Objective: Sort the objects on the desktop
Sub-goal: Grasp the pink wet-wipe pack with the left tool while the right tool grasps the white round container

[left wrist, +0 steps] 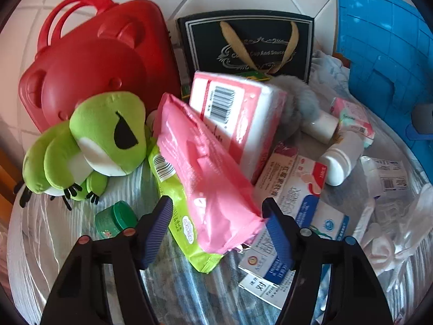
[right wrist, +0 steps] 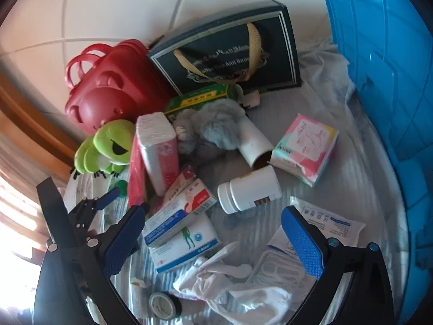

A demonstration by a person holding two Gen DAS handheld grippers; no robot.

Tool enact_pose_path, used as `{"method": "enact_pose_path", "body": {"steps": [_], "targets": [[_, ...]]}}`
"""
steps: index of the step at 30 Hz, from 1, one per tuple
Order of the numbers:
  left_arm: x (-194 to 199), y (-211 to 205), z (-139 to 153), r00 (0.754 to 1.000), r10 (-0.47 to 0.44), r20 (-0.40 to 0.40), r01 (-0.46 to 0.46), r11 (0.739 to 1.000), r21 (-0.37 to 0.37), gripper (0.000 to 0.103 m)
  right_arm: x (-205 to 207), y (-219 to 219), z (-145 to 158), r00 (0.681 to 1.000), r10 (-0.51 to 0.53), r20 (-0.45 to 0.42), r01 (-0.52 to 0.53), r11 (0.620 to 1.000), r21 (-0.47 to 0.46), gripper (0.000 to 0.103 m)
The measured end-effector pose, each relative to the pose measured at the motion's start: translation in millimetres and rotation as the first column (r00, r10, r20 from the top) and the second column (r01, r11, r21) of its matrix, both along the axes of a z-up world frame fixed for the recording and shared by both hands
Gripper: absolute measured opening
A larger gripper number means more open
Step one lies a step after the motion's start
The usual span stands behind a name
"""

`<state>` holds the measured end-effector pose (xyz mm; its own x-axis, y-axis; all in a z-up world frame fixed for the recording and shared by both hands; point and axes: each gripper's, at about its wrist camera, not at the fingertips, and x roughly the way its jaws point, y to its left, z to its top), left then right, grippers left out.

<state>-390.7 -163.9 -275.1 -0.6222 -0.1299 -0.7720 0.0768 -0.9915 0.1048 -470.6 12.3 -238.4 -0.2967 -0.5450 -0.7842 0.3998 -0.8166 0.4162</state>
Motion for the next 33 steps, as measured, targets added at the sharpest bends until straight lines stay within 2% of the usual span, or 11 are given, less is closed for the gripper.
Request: {"method": "enact_pose_path", "body": {"steps": [4, 8, 10, 12, 15, 18, 20, 22, 23, 27, 33], "targets": [[-7.5, -20.6, -15.6, 0.999, 0.047, 0.022, -0.047, 0.999, -0.006, 0.067, -23.2, -8.6, -34.2, 0.990, -0.064, 0.122, 0.062, 0.998, 0.018, 0.102], [-9.3, -27.2, -22.8, 0.999, 0.047, 0.023, -0.046, 0.998, -0.032, 0.067, -42.1, -10.0, -62.6, 0.966, -0.153, 0.208, 0.155, 0.988, 0.003, 0.100], [-9.9, -30.5, -25.5, 0.999, 0.037, 0.028, -0.037, 0.999, -0.019, 0.067, -49.8, -9.5, -74.8, 0.949, -0.190, 0.253, 0.201, 0.979, -0.018, 0.097], [-10.7, -33.7, -26.9, 0.999, 0.030, 0.028, -0.030, 1.000, -0.002, 0.063, -57.3, -8.6, -84.3, 0.931, -0.232, 0.282, 0.248, 0.968, -0.024, 0.086], [-14.3, -36.2, -33.7, 0.998, 0.032, 0.057, -0.031, 0.999, -0.018, 0.054, -64.9, -11.7, -95.9, 0.921, -0.246, 0.301, 0.261, 0.965, -0.010, 0.079], [-14.0, -38.3, -35.4, 0.998, 0.031, 0.055, -0.030, 0.999, -0.015, 0.047, -64.8, -24.5, -92.8, 0.948, -0.208, 0.240, 0.206, 0.978, 0.032, 0.073], [-13.2, -43.5, -34.7, 0.998, 0.049, 0.049, -0.049, 0.999, -0.004, 0.027, -62.3, -38.3, -90.0, 0.977, -0.155, 0.146, 0.139, 0.984, 0.114, 0.064], [-10.3, -52.3, -31.6, 0.996, 0.071, 0.045, -0.072, 0.997, 0.031, 0.020, -53.9, -50.8, -88.2, 0.995, -0.079, 0.057, 0.066, 0.976, 0.208, 0.058], [-7.9, -56.3, -29.2, 0.996, 0.079, 0.044, -0.081, 0.996, 0.038, 0.016, -49.0, -53.1, -87.8, 0.998, -0.043, 0.040, 0.033, 0.976, 0.216, 0.056], [5.8, -61.4, -16.9, 0.997, 0.072, 0.041, -0.074, 0.997, 0.038, 0.014, -30.2, -49.5, -76.4, 1.000, 0.024, -0.006, -0.022, 0.974, 0.226, 0.050], [35.6, -46.1, 13.6, 1.000, 0.019, -0.002, -0.018, 1.000, 0.013, 0.013, -12.1, -39.3, -34.9, 0.994, 0.060, -0.088, -0.042, 0.981, 0.188, 0.046]]}}
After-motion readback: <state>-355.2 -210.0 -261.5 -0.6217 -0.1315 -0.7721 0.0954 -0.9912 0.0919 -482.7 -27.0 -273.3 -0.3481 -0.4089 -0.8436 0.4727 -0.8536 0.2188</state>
